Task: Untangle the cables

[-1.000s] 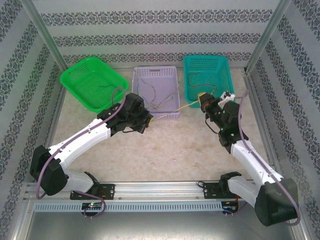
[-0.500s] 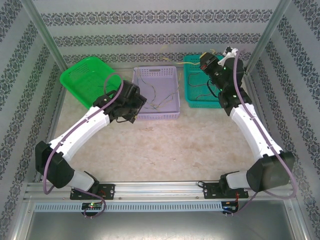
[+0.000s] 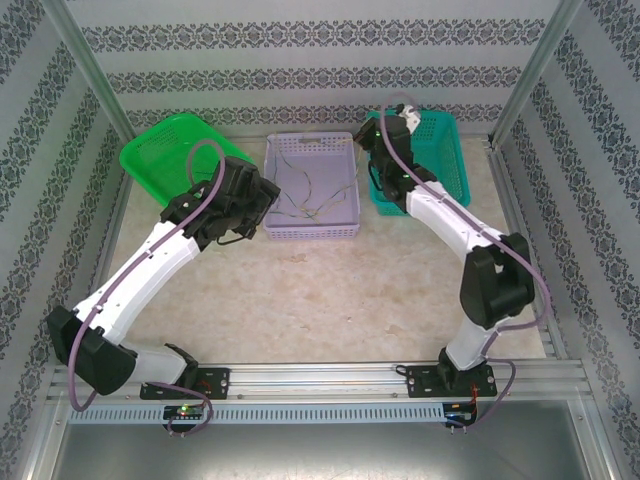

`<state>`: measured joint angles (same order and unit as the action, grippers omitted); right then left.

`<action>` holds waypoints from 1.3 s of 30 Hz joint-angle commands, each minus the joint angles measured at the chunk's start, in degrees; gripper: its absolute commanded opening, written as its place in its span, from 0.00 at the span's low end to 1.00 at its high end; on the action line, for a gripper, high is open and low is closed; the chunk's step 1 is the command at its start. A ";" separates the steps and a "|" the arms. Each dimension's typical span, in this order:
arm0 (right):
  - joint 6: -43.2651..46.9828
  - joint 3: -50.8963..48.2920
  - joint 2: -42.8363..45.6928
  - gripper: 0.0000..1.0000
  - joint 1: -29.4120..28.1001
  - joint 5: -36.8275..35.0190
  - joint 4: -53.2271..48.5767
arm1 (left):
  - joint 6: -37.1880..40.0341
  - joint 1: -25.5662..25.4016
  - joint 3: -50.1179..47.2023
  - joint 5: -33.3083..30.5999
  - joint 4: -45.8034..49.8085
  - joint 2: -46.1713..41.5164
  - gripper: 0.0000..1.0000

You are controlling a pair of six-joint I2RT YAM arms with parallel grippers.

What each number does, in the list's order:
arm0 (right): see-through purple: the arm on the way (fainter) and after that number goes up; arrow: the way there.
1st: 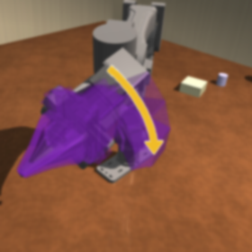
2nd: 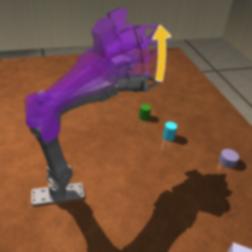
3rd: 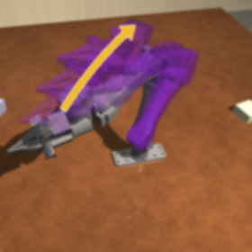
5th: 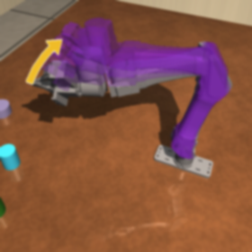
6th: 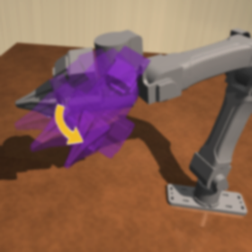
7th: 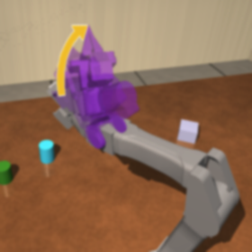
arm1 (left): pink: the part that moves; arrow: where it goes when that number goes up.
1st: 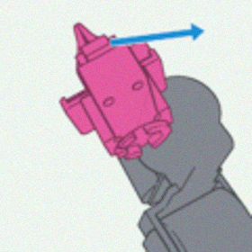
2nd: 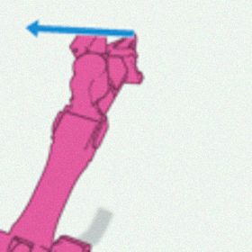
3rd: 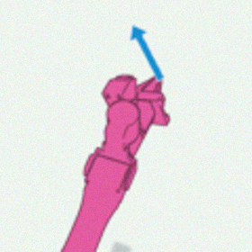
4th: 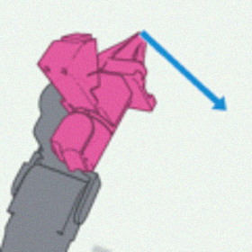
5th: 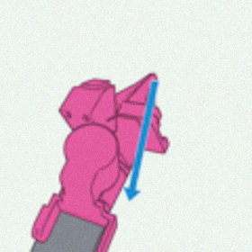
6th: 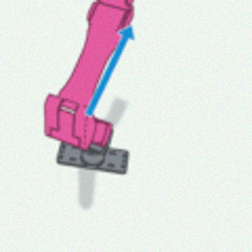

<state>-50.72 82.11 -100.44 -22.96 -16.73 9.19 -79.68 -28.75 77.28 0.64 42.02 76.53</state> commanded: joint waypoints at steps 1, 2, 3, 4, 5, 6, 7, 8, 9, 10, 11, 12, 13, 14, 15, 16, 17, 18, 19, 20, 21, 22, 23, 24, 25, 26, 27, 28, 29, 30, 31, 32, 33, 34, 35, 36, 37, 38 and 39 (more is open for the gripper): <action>-2.95 3.25 -3.92 0.00 -1.89 -8.14 2.76 | 1.45 0.32 -2.25 2.03 -2.05 -3.19 0.70; -3.30 4.06 -5.28 0.00 -2.53 -9.45 2.78 | 1.46 0.37 -2.81 2.21 -1.91 -3.82 0.70; -3.74 4.72 -6.50 0.00 -3.00 -10.38 2.80 | 1.52 0.36 -3.22 2.25 -1.84 -4.44 0.70; -4.48 5.35 -7.93 0.00 -3.55 -11.28 2.70 | 1.78 0.31 -3.71 2.25 -1.82 -5.11 0.70; -5.40 5.88 -9.17 0.00 -4.04 -11.89 2.36 | 1.96 0.36 -4.17 2.19 -1.61 -5.89 0.70; -6.42 6.13 -10.22 0.00 -4.62 -12.37 1.66 | 2.07 0.36 -4.44 2.05 -1.20 -6.61 0.70; -7.45 6.14 -11.12 0.00 -5.29 -13.10 0.84 | 2.28 0.36 -4.73 1.93 -0.77 -7.24 0.70; -8.21 5.69 -11.80 0.00 -5.96 -13.49 0.59 | 2.57 0.35 -5.00 1.93 -0.57 -7.94 0.70; -9.01 5.10 -12.17 0.00 -6.56 -13.32 0.35 | 2.68 0.39 -5.19 1.92 -0.26 -8.49 0.70; -9.90 4.25 -12.40 0.02 -7.23 -13.11 0.13 | 2.86 0.43 -5.37 1.82 0.12 -9.08 0.70; -10.52 3.49 -12.41 0.03 -7.93 -12.99 -0.53 | 3.08 0.45 -5.62 1.94 0.34 -9.51 0.70; -10.84 3.03 -12.33 0.03 -8.50 -12.87 -1.32 | 3.13 0.45 -5.75 1.98 0.50 -9.89 0.70; -11.05 2.44 -12.07 0.04 -9.10 -12.92 -2.10 | 3.10 0.44 -5.99 2.08 0.59 -10.23 0.70; -11.72 1.90 -11.81 0.03 -9.50 -13.03 -3.27 | 3.20 0.45 -6.24 2.27 0.51 -10.41 0.70; -12.59 1.83 -11.72 0.03 -9.69 -12.87 -4.80 | 3.28 0.42 -6.34 2.49 0.31 -10.54 0.70; -14.10 2.12 -11.86 0.04 -9.75 -12.36 -7.30 | 3.38 0.58 -6.39 2.85 0.06 -10.45 0.69; -15.33 2.34 -12.04 0.05 -9.65 -11.67 -9.24 | 3.52 0.49 -6.35 3.16 -0.16 -10.37 0.69; -16.20 2.23 -12.27 0.08 -9.56 -10.83 -10.08 | 3.63 0.54 -6.28 3.53 -0.43 -10.19 0.69; -17.46 2.02 -12.52 0.12 -9.35 -9.03 -10.81 | 3.68 0.53 -6.15 4.02 -0.70 -9.97 0.69; -19.64 2.01 -12.67 0.18 -8.92 -6.64 -12.62 | 3.87 0.54 -5.87 4.41 -0.80 -9.85 0.69; -21.81 2.16 -12.76 0.24 -8.62 -4.46 -14.32 | 4.00 0.49 -5.78 4.71 -0.80 -9.69 0.69; -23.92 2.34 -12.76 0.30 -8.29 -1.91 -16.46 | 4.17 0.54 -5.61 4.88 -0.78 -9.65 0.69; -25.65 2.57 -12.55 0.36 -8.08 0.41 -18.81 | 4.35 0.46 -5.47 4.98 -0.65 -9.65 0.69; -26.85 2.77 -12.31 0.41 -7.86 2.22 -20.40 | 4.44 0.48 -5.47 5.19 -0.54 -9.73 0.69; -27.81 3.07 -11.94 0.47 -7.51 4.84 -22.31 | 4.68 0.54 -5.55 5.38 -0.41 -9.82 0.69; -28.19 3.59 -11.51 0.54 -7.11 7.43 -24.14 | 4.91 0.54 -5.55 5.59 -0.18 -9.82 0.69; -28.25 4.56 -11.29 0.59 -6.89 9.71 -26.59 | 5.12 0.53 -5.58 5.94 0.07 -9.69 0.69; -27.83 5.99 -11.07 0.65 -6.61 12.26 -29.80 | 5.34 0.62 -5.69 6.32 0.48 -9.59 0.69; -27.33 7.41 -10.85 0.69 -6.29 14.77 -33.09 | 5.70 0.70 -5.79 6.71 0.64 -9.44 0.70; -26.87 8.30 -10.49 0.72 -6.07 16.81 -35.41 | 5.91 0.72 -5.90 6.97 0.89 -9.38 0.70; -26.77 8.59 -9.72 0.75 -5.89 18.53 -37.56 | 5.98 0.76 -6.14 7.16 1.03 -9.30 0.70; -26.71 8.24 -8.46 0.78 -5.82 19.27 -38.88 | 6.10 0.86 -6.32 7.35 1.01 -9.25 0.70; -26.65 7.64 -7.18 0.80 -5.74 19.51 -39.28 | 6.14 0.92 -6.50 7.36 1.13 -9.21 0.70; -26.41 6.77 -5.81 0.81 -5.61 20.19 -39.25 | 6.36 1.02 -6.58 7.41 1.28 -9.24 0.70; -26.21 6.42 -4.63 0.82 -5.24 21.31 -39.25 | 6.57 1.20 -6.69 7.33 1.40 -9.14 0.71; -26.05 6.16 -3.65 0.82 -5.02 22.42 -39.25 | 6.89 1.29 -6.70 7.37 1.40 -9.12 0.71; -25.65 6.14 -2.63 0.83 -4.74 23.18 -39.41 | 7.24 1.57 -6.70 7.36 1.48 -9.03 0.71; -24.98 6.11 -1.42 0.83 -4.49 23.49 -39.51 | 7.51 1.85 -6.70 7.31 1.64 -8.95 0.71; -23.97 6.25 -0.36 0.83 -4.31 23.65 -39.34 | 7.83 2.25 -6.60 7.46 1.66 -8.87 0.71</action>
<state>-76.40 88.23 -105.32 -28.23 3.40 -27.64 -74.26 -27.81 71.35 7.55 42.06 67.31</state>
